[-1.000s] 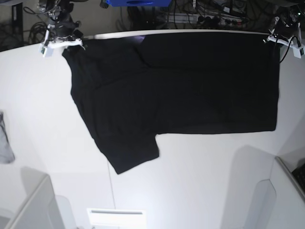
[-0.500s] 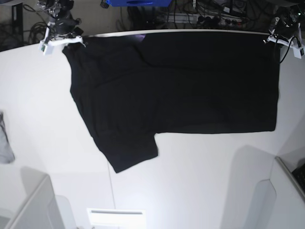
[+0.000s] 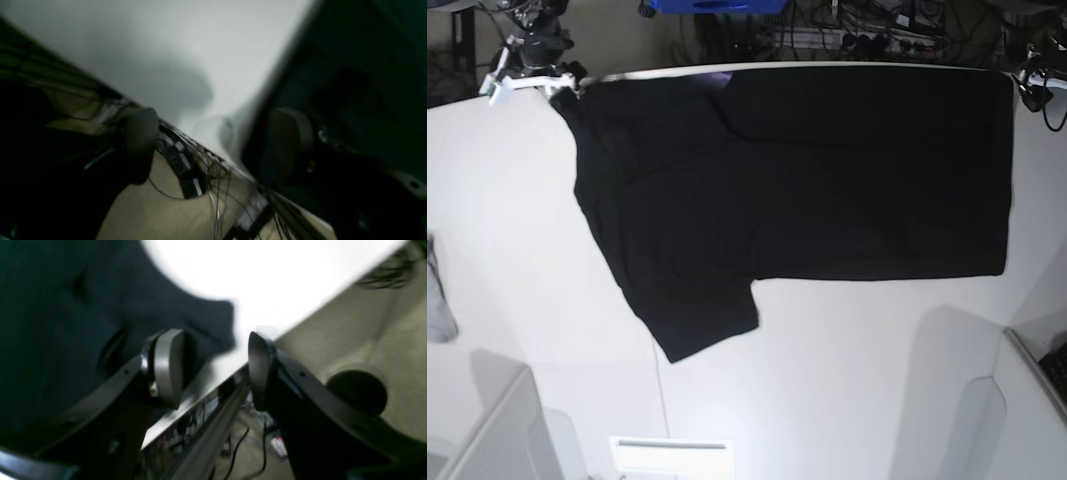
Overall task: Fold the T-shirt properly
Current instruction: 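Pull the shirt's shoulder edge taut with both grippers and release, then move both grippers down the shirt sides to grasp the hem corners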
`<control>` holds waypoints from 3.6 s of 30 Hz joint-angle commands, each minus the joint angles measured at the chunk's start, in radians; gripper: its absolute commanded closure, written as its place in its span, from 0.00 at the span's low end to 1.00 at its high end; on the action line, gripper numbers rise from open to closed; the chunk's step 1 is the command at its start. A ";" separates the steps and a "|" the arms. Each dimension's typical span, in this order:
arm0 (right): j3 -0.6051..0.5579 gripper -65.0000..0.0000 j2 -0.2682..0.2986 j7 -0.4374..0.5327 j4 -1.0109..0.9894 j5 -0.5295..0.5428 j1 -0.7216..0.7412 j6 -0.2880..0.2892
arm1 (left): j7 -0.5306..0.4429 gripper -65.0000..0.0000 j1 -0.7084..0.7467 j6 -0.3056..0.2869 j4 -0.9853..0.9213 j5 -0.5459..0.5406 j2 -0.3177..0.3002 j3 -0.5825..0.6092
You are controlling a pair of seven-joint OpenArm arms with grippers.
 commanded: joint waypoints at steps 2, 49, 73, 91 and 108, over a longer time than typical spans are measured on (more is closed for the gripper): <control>0.045 0.54 0.011 0.021 0.019 0.003 0.032 0.006 | -0.019 0.22 -0.009 -0.006 0.018 -0.013 -0.021 -0.051; -0.456 0.42 0.235 -0.098 -1.216 -0.120 1.349 0.282 | -0.023 0.35 -0.554 -0.004 -0.215 0.311 -0.245 0.317; -0.707 0.43 0.149 0.021 -1.496 -0.128 1.462 0.323 | -0.023 0.34 -0.552 -0.004 -0.218 0.311 -0.245 0.318; -0.779 1.00 0.149 0.045 -1.493 -0.122 1.442 0.323 | -0.071 0.14 -0.789 -0.004 -0.594 0.311 -0.344 0.518; -0.779 1.00 0.152 0.042 -1.490 -0.123 1.442 0.323 | -0.190 0.13 -0.945 -0.001 -0.860 0.312 -0.316 0.648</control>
